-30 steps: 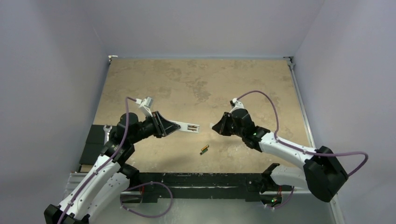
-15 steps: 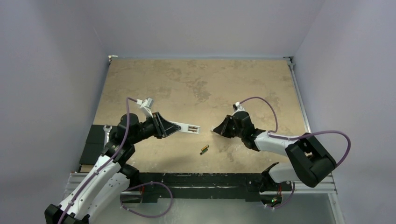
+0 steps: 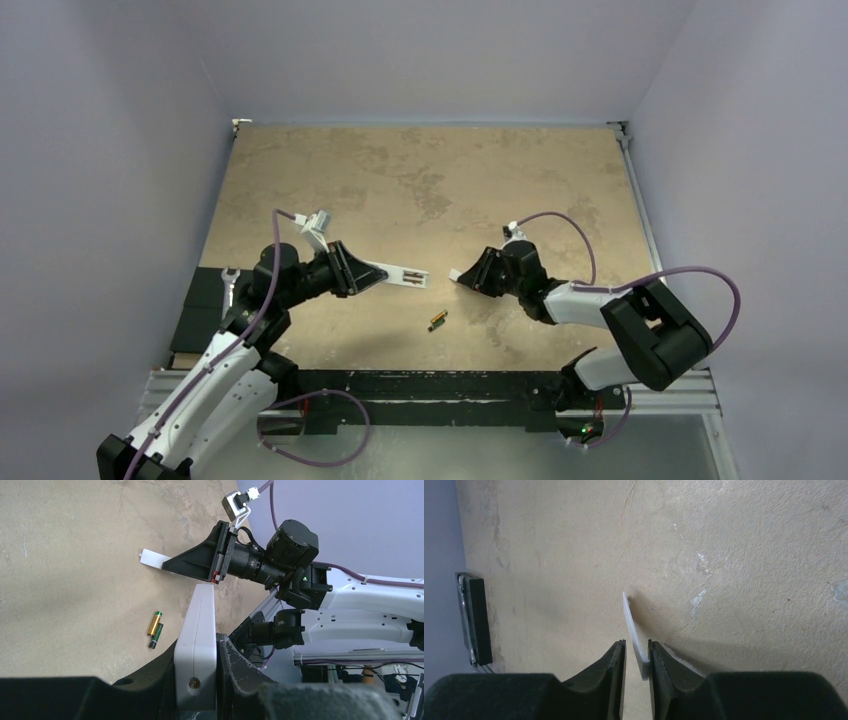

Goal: Load the batteries into the remote control
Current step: Place the battery cover at the center of the board, then place the remote control at the center of the board.

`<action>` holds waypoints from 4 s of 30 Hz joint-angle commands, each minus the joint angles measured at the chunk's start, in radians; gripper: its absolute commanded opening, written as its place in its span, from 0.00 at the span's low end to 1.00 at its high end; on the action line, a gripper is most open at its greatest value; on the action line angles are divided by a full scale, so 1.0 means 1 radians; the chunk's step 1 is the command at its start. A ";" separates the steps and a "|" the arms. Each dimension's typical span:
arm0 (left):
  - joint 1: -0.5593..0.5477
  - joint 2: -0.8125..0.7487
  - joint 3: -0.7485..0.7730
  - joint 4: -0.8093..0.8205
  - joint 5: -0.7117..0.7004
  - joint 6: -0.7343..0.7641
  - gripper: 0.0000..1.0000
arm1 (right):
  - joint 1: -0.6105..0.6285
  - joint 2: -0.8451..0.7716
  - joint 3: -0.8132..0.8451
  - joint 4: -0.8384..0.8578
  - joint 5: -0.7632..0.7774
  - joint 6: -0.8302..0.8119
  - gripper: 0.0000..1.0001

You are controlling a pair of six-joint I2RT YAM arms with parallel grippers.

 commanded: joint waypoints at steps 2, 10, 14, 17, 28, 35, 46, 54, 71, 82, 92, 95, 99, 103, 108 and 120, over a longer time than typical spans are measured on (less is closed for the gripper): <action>0.008 -0.001 -0.010 0.055 0.006 -0.010 0.00 | -0.012 0.005 0.003 0.035 -0.002 0.006 0.35; 0.008 -0.004 -0.012 0.052 0.004 -0.011 0.00 | -0.015 0.000 0.051 -0.032 0.032 0.003 0.47; 0.008 -0.008 -0.010 0.031 -0.007 -0.008 0.00 | -0.014 -0.027 0.089 -0.140 0.096 -0.033 0.53; 0.008 -0.008 -0.015 0.023 -0.015 -0.005 0.00 | -0.015 -0.062 0.106 -0.213 0.141 -0.055 0.57; 0.008 0.001 -0.048 0.044 -0.018 -0.035 0.00 | -0.014 -0.237 0.139 -0.400 0.206 -0.144 0.62; 0.009 0.020 -0.115 0.109 -0.021 -0.100 0.00 | -0.014 -0.315 0.147 -0.478 0.124 -0.213 0.61; 0.008 0.079 -0.233 0.243 -0.072 -0.185 0.00 | 0.025 -0.423 0.136 -0.530 -0.011 -0.232 0.62; 0.008 0.168 -0.327 0.409 -0.068 -0.247 0.00 | 0.100 -0.431 0.144 -0.569 0.016 -0.240 0.62; 0.008 0.304 -0.380 0.461 -0.059 -0.227 0.36 | 0.180 -0.371 0.138 -0.543 0.018 -0.250 0.62; 0.008 0.301 -0.325 0.274 -0.086 -0.154 0.58 | 0.191 -0.334 0.170 -0.579 0.017 -0.324 0.63; 0.008 0.312 -0.268 0.165 -0.108 -0.107 0.71 | 0.244 -0.288 0.231 -0.628 0.038 -0.425 0.63; 0.008 0.318 -0.246 0.126 -0.115 -0.089 0.72 | 0.290 -0.266 0.262 -0.653 0.087 -0.449 0.63; 0.008 0.318 -0.217 0.061 -0.126 -0.066 0.72 | 0.310 -0.242 0.291 -0.677 0.107 -0.480 0.63; 0.009 0.306 -0.179 -0.013 -0.157 -0.039 0.72 | 0.327 -0.230 0.310 -0.689 0.112 -0.504 0.63; 0.008 0.283 -0.126 -0.109 -0.219 -0.004 0.72 | 0.333 -0.192 0.346 -0.723 0.141 -0.483 0.62; 0.009 0.238 -0.046 -0.226 -0.288 0.050 0.73 | 0.410 -0.113 0.406 -0.767 0.260 -0.453 0.59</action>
